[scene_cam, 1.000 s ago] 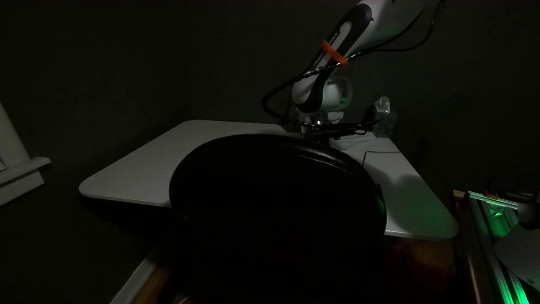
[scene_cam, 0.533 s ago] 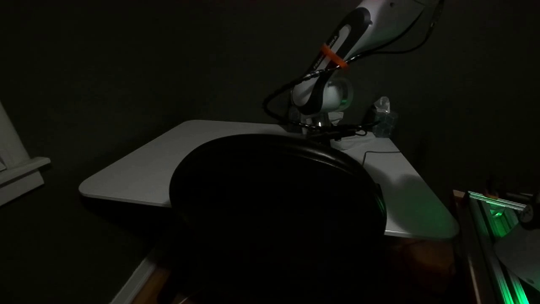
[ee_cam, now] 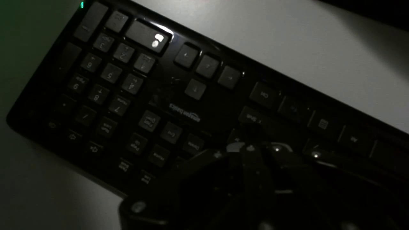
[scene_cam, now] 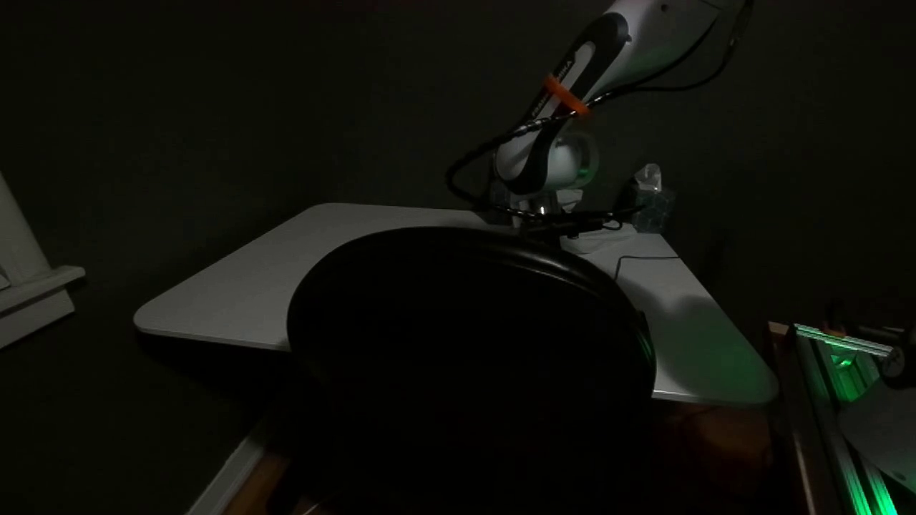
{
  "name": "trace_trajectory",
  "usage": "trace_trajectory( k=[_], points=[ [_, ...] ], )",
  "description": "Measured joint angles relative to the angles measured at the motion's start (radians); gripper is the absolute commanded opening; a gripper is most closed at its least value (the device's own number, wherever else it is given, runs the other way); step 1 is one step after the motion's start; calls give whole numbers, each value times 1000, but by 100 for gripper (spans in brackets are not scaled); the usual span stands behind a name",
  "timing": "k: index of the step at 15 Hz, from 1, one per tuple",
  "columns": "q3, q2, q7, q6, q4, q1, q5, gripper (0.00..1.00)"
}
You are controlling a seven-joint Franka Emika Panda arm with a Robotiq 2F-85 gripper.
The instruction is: Press the button on the keyboard
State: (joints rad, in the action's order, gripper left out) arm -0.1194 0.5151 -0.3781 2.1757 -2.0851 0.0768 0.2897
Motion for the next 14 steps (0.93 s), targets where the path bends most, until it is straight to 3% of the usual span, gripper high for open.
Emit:
trace_trajectory(
  k=[7, 8, 10, 14],
  points=[
    [7, -21, 15, -4, 0, 1, 3, 0],
    [10, -45, 21, -4, -5, 0, 3, 26],
    [9, -124, 40, -3, -30, -10, -26, 32],
    [8, -349, 30, -8, -113, -55, -226, 62]
  ],
)
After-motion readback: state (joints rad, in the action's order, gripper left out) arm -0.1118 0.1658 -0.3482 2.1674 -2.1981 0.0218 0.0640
